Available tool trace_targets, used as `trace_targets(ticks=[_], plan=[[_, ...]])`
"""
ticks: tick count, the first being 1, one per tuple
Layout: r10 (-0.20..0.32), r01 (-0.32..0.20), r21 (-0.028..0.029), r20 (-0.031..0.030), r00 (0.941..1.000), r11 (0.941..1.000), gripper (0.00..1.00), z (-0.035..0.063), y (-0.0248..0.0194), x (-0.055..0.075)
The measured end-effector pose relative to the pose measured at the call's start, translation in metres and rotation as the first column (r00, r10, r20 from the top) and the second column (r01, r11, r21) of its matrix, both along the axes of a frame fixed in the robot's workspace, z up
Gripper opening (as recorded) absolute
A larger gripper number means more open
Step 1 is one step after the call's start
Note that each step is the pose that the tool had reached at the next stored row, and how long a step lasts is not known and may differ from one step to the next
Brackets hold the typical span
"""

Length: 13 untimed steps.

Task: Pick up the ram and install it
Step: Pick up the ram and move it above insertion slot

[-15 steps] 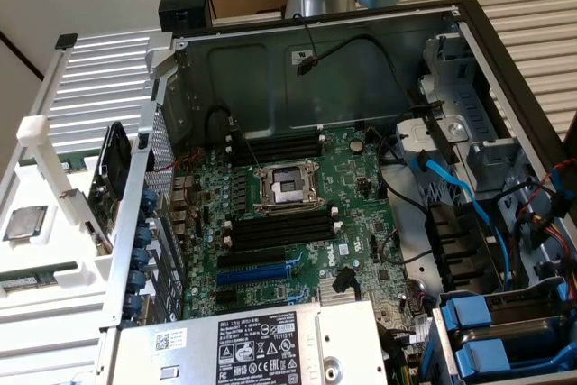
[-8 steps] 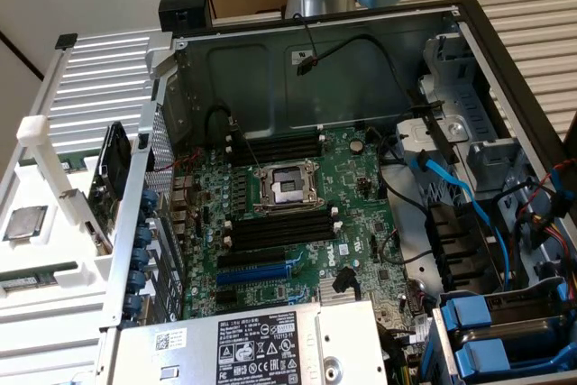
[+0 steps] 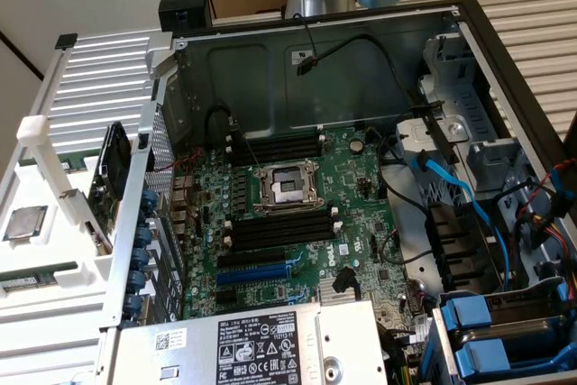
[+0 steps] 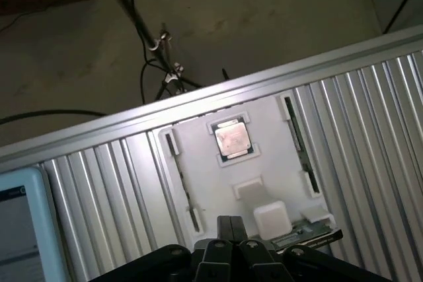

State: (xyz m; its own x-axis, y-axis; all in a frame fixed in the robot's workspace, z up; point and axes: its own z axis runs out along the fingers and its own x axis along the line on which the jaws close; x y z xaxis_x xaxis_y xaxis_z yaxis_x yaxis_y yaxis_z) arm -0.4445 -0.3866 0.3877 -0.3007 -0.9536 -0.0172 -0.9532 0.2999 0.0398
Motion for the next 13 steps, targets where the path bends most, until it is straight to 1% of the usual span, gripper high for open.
trace_targets(ticks=[1, 4, 8, 13], plan=[[0.007, -0.007, 0.0001, 0.0001, 1.0, 1.0, 0.11, 0.0, 0.0003, -0.0002], [0.05, -0.05, 0.0002, 0.0004, 0.9988, 0.9988, 0.11, -0.0001, 0.0004, -0.0003], [0.114, -0.114, 0.0002, 0.0003, 0.9934, 0.9934, 0.11, -0.0001, 0.0004, -0.0003], [0.12, -0.12, 0.0001, 0.0003, 0.9927, 0.9927, 0.11, -0.0002, 0.0004, -0.0003]])
